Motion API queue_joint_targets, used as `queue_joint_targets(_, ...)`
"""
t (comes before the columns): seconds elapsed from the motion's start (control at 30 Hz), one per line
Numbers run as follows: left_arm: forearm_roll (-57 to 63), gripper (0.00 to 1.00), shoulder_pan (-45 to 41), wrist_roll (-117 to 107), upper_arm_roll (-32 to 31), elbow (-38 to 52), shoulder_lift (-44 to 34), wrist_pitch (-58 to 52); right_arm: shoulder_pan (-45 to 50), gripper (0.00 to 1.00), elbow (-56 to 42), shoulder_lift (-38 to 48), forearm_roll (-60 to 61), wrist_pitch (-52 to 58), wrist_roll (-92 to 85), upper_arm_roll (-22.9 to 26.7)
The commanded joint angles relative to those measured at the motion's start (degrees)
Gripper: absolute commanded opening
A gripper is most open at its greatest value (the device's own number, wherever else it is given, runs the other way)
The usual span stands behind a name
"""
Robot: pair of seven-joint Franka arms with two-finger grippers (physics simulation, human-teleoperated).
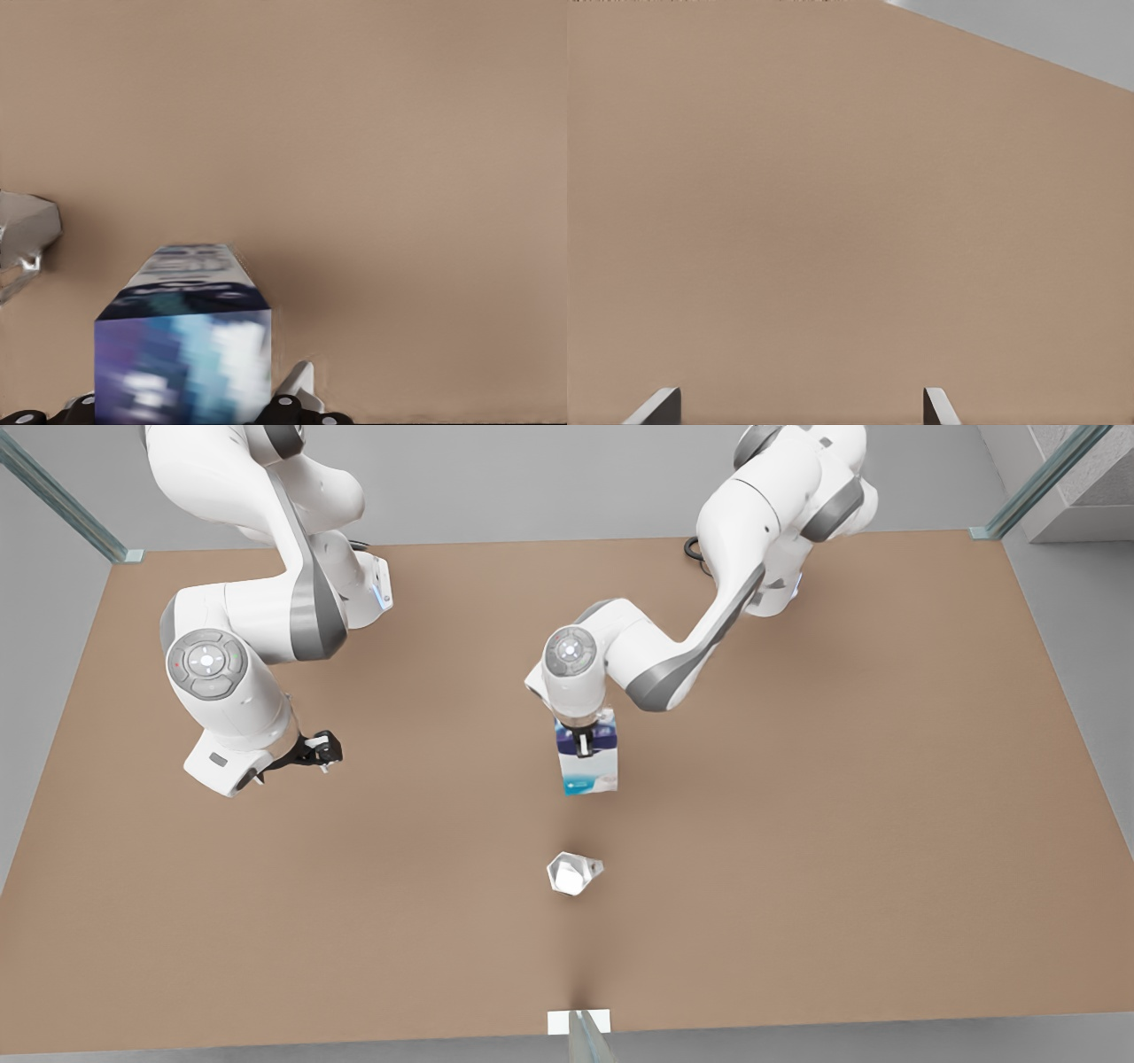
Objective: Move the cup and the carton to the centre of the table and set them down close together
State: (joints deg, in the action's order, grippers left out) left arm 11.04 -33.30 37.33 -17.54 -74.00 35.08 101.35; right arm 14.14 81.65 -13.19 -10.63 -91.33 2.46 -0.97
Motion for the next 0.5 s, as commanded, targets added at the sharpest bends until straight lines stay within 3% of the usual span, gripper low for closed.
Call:
queue_joint_targets(0.0,-6.1,0.3,-0.1,0.8,0.0,0.0,0.2,-0.4,0.0,1.0,0.0,0.0,0.0,0.0,0.0,0.0)
queue_joint_targets(0.13,-3.5,0.31,0.3,2.8,0.0,-0.7,2.4,4.3,0.0,1.0,0.1,0.0,0.0,0.0,0.1,0.0)
queue_joint_targets(0.47,-0.2,0.34,-1.0,2.0,0.2,-0.9,5.7,4.2,0.0,1.0,0.2,-0.1,0.0,0.0,0.2,0.0)
